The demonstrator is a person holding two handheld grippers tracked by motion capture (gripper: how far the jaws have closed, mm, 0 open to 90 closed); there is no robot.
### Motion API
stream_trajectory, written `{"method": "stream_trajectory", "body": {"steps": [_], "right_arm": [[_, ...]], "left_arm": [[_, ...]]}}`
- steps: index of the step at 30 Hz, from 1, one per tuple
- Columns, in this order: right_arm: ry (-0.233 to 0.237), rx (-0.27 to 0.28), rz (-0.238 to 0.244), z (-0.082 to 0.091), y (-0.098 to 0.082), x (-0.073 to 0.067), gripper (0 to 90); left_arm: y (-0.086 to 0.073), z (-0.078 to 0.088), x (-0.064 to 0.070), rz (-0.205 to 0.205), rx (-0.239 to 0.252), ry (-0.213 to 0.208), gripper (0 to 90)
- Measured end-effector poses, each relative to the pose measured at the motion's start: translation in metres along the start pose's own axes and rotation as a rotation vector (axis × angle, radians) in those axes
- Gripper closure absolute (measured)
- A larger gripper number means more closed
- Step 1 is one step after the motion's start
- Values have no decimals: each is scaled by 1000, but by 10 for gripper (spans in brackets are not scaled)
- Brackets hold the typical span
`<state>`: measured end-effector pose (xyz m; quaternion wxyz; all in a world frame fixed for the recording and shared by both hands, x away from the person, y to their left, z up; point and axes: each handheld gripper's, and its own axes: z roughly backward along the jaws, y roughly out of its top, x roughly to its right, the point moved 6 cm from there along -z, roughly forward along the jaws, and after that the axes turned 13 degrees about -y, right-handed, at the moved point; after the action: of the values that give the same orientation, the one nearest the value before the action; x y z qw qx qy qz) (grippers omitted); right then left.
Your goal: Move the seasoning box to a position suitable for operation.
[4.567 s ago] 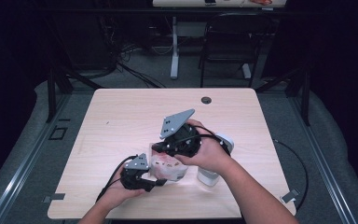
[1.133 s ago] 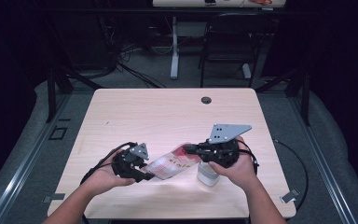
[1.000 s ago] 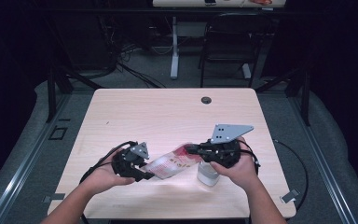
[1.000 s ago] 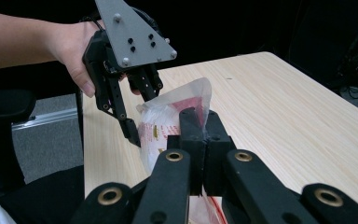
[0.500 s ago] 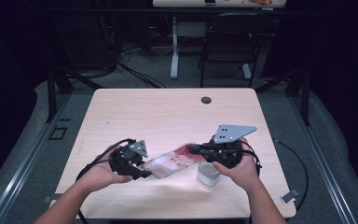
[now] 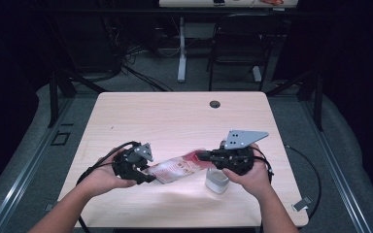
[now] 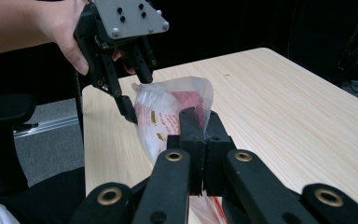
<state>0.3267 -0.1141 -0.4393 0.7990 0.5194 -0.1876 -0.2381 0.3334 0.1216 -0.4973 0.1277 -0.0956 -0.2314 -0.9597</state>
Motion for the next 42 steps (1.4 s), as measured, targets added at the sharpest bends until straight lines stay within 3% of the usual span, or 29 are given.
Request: {"method": "stream_trajectory", "body": {"steps": [13,42], "right_arm": [[3,-1,-15,3,-3,4,897],[9,-13,-43,6,-9,10,896]], "left_arm": [[7,14,3,5,-41,18,674],[15,32,7,3,-76,42,694]]}}
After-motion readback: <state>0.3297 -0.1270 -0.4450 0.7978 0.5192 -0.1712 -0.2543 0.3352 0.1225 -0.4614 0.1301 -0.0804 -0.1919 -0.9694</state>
